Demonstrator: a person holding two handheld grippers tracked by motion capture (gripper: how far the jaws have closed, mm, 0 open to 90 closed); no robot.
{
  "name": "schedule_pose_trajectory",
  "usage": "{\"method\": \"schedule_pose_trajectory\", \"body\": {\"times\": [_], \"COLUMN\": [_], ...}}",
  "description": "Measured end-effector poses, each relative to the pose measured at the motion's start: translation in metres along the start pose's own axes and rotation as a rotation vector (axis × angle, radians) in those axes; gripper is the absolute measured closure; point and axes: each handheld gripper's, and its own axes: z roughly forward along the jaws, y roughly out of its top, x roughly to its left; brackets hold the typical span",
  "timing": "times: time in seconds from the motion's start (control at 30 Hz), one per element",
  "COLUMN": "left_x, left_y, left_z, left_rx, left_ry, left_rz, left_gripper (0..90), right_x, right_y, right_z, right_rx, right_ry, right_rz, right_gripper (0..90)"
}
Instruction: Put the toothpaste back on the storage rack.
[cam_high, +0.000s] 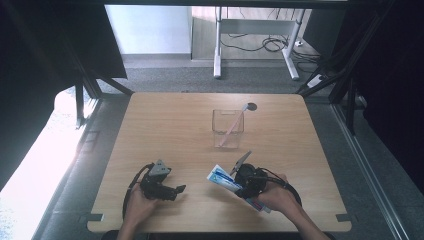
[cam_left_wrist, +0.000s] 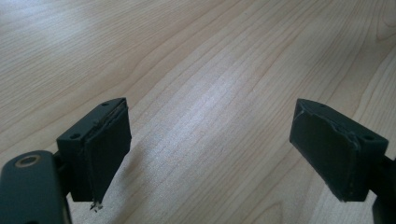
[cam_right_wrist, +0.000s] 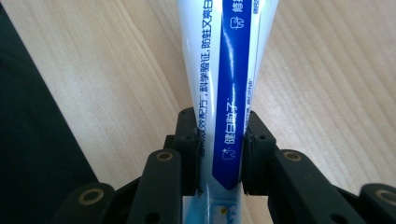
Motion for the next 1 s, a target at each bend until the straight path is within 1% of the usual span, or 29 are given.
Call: {"method": "schedule_pose_trajectory", "body": {"times": [0.1,0.37,0.47,0.5,0.6,0.63,0.67,0.8,1.0], "left_x": [-0.001,-0.002,-0.002,-0.003,-0.005,-0.006,-0.007,-0.007,-0.006], "left_y": [0.001,0.002,0.001,0.002,0.003,0.004,0.004,0.005,0.003], "left_z": [0.000,0.000,0.002,0.002,0.003,0.002,0.003,0.002,0.003], "left_rx": [-0.002,-0.008,-0.002,0.004,-0.004,-0.002,-0.015,-0.028,-0.020], "left_ry": [-0.001,-0.011,-0.019,-0.020,-0.031,-0.034,-0.039,-0.047,-0.050], "left_rz": [0.007,0.006,0.019,0.032,0.036,0.048,0.042,0.039,0.036], "left_gripper": [12.9,12.9,12.9,12.9,12.9,12.8,12.8,12.9,12.9], "right_x": [-0.003,-0.014,-0.017,-0.019,-0.023,-0.024,-0.026,-0.030,-0.036], "right_y": [0.000,0.001,0.002,0.002,0.003,0.004,0.004,0.005,0.007], "right_z": [-0.004,-0.015,-0.019,-0.020,-0.023,-0.024,-0.025,-0.029,-0.034], "right_rx": [-0.016,-0.056,-0.071,-0.079,-0.098,-0.103,-0.110,-0.131,-0.168], "right_ry": [-0.004,-0.026,-0.039,-0.045,-0.060,-0.061,-0.064,-0.072,-0.084], "right_rz": [0.012,0.033,0.040,0.044,0.051,0.054,0.058,0.072,0.085], "right_gripper": [72.4,72.5,72.4,72.4,72.5,72.5,72.5,72.6,72.7]}}
